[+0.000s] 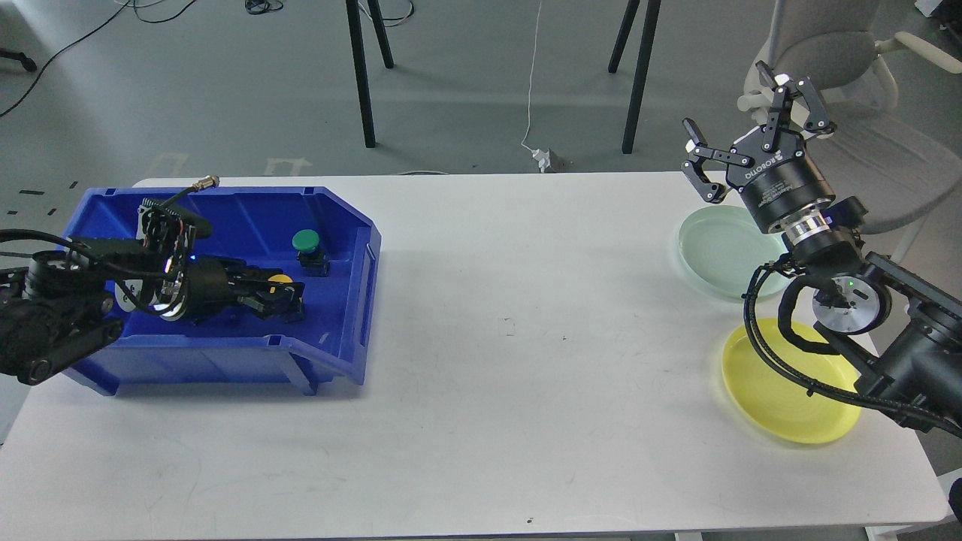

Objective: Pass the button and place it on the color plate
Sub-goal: 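Grasp the yellow button in the bin with the left gripper, then lift the yellow button and extend the left arm toward the table center, then move the right gripper to the yellow button held by the left gripper, then close the right gripper on the yellow button and release the left gripper, then carry the yellow button with the right gripper onto the yellow plate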

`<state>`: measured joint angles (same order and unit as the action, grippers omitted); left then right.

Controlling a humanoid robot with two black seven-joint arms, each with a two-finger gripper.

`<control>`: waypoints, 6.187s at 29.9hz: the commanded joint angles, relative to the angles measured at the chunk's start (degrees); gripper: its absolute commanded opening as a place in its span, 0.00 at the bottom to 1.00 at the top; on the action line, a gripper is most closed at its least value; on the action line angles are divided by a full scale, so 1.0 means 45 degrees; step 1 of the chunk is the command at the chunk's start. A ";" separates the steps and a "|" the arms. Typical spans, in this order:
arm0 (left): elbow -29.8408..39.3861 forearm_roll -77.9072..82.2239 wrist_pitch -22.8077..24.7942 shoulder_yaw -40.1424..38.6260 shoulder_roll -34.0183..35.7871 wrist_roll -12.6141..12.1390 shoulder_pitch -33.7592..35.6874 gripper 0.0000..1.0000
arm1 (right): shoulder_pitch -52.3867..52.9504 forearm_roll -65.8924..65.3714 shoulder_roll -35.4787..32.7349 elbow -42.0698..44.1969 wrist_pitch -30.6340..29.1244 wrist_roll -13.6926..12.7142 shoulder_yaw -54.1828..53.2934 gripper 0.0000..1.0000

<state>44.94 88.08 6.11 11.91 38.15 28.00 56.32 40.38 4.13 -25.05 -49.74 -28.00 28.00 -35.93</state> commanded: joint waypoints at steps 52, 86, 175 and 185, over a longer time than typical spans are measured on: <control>0.6187 -1.0589 -0.3544 -0.6397 -0.4509 0.0000 -0.0757 0.36 | 0.0168 -0.0876 -0.0448 -0.0137 0.0000 0.0000 0.0015 0.99; 0.5326 -0.9943 -0.3741 -0.6280 -0.5489 0.0000 -0.1187 0.37 | -0.0145 -0.2715 -0.1290 -0.5235 0.0000 0.0000 0.1362 0.96; 0.5424 -0.9572 -0.4034 -0.6299 -0.5606 0.0000 -0.1265 0.79 | -0.3851 -0.2851 -0.2401 -0.3557 0.0000 0.0000 -0.1876 0.17; 0.5424 -0.9572 -0.4034 -0.6299 -0.5704 0.0000 -0.1265 0.80 | -0.6822 -0.2890 -0.3301 -0.1819 0.0000 0.0000 -0.2192 0.15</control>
<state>69.35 44.99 -12.05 -16.44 12.54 28.01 50.63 12.48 -8.86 -39.51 -60.38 -28.00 27.99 -45.79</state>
